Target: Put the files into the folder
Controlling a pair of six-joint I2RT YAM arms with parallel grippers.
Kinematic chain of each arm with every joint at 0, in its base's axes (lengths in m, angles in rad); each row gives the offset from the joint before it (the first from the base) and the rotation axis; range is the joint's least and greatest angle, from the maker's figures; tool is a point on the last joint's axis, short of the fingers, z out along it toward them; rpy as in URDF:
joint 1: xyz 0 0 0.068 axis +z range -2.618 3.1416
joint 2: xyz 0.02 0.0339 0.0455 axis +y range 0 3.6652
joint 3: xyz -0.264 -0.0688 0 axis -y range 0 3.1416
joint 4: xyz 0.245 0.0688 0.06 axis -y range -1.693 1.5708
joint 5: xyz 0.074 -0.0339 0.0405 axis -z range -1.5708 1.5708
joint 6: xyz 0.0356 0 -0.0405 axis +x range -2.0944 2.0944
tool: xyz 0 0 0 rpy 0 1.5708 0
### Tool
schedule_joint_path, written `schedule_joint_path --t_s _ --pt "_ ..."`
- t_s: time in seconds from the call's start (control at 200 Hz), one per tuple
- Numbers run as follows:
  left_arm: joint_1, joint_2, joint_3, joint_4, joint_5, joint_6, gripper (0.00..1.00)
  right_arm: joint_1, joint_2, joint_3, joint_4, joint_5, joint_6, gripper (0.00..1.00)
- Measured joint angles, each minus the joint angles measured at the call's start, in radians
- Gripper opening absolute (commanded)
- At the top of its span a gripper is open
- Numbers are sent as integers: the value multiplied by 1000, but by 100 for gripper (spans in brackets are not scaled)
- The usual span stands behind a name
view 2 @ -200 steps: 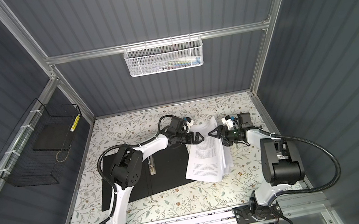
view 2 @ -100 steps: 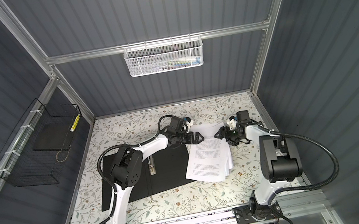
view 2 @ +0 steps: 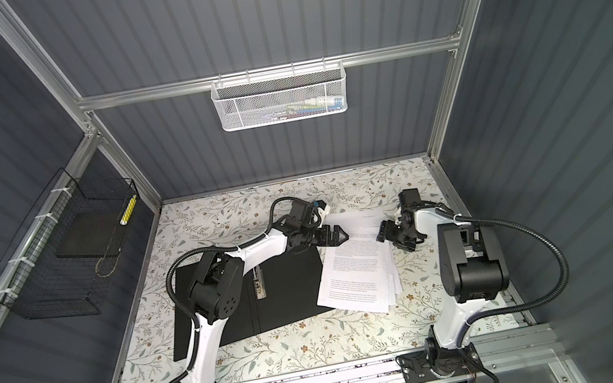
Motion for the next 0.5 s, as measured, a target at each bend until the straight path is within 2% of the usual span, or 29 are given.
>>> schedule_joint_path --t_s 0.5 --pt "-1 2 0 6 2 0 99 17 92 111 -86 -124 -51 67"
